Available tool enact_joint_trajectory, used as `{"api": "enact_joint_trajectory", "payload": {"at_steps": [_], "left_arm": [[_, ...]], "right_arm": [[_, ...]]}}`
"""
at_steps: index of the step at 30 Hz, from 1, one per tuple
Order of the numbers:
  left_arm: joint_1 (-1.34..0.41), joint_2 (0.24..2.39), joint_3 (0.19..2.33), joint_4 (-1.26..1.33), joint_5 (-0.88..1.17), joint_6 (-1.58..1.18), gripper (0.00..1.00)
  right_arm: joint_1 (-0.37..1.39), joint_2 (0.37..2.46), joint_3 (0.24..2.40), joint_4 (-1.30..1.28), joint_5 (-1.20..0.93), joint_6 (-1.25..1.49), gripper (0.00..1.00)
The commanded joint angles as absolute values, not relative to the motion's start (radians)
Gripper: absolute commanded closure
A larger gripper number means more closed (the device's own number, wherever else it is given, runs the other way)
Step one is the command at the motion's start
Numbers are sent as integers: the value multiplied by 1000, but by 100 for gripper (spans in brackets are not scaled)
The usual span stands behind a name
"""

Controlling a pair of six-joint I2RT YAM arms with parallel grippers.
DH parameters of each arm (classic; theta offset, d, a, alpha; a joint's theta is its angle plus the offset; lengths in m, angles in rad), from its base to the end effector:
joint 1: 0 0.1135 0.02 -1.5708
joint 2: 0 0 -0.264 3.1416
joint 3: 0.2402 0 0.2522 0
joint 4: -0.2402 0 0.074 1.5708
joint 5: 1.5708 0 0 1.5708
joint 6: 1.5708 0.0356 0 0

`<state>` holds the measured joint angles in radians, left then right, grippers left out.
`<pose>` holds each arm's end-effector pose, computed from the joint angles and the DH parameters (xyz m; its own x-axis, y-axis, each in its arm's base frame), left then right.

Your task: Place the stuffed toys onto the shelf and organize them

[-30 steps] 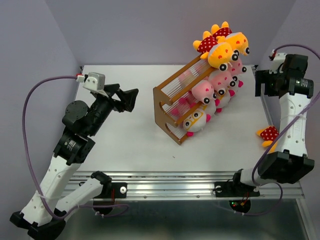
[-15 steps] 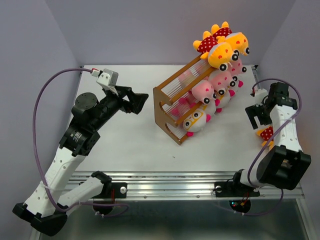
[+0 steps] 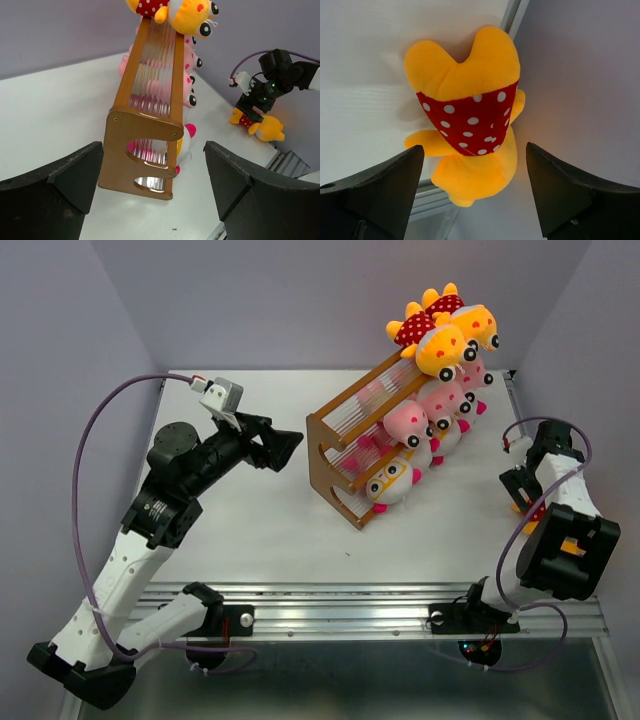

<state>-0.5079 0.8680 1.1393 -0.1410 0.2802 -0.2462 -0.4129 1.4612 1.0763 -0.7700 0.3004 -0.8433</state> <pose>0.1495 -0.0945 0.4525 -0.0622 -0.2334 -0.9704 0.7133 0.6696 -0.2068 0.2562 -0.1237 0.2408 -0.9252 -0.3735 -0.0665 -0.2980 0.8241 -0.4817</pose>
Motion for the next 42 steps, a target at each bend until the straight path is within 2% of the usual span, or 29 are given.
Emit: {"api": "enact_joint_trajectory", "payload": {"at_steps": [1,4,8,9,11,14,15,16,24,29,34,37,38,40,41,42], "left_arm": [[-499,885,1161,-110,322,-252,7],[-499,894,1161,-104,328,-261,7],[-497,891,1154,-95,331,-275,7],[-497,888,1152,-94,330,-278,7],[-495,882,1147,-92,321,-284,7],[-494,870,1138,-81,305,-298,7],[-495,867,1135,-77,302,-305,7],[-495,862,1132,-69,296,-310,7],[-488,879,1123,55,311,-402,7],[-482,940,1150,150,366,-472,7],[-482,997,1222,173,406,-482,7],[-482,1034,1282,170,428,-469,8],[-482,1058,1316,163,446,-469,8],[-482,1089,1354,158,468,-479,7],[-482,1118,1385,160,492,-507,8],[-482,1132,1396,164,506,-521,7]], "right_arm": [[-431,1497,1032,-654,370,-913,14],[-440,1551,1013,-598,386,-919,21],[-440,1597,1008,-558,383,-911,38],[-440,1615,1006,-555,382,-907,50],[-440,1621,1008,-551,371,-902,67],[-440,1606,1019,-554,345,-891,81],[-440,1595,1043,-580,333,-885,92],[-440,1573,1067,-630,289,-856,99],[-440,1457,1556,-923,-95,-565,99],[-440,1450,1886,-965,-233,-404,99],[-440,1454,2110,-917,-427,-267,99],[-440,1424,2129,-766,-601,-166,99],[-440,1381,2055,-604,-740,-53,99],[-440,1318,1923,-356,-886,252,99],[-440,1251,1755,3,-993,542,99],[-440,1226,1753,202,-1015,545,99]]}}
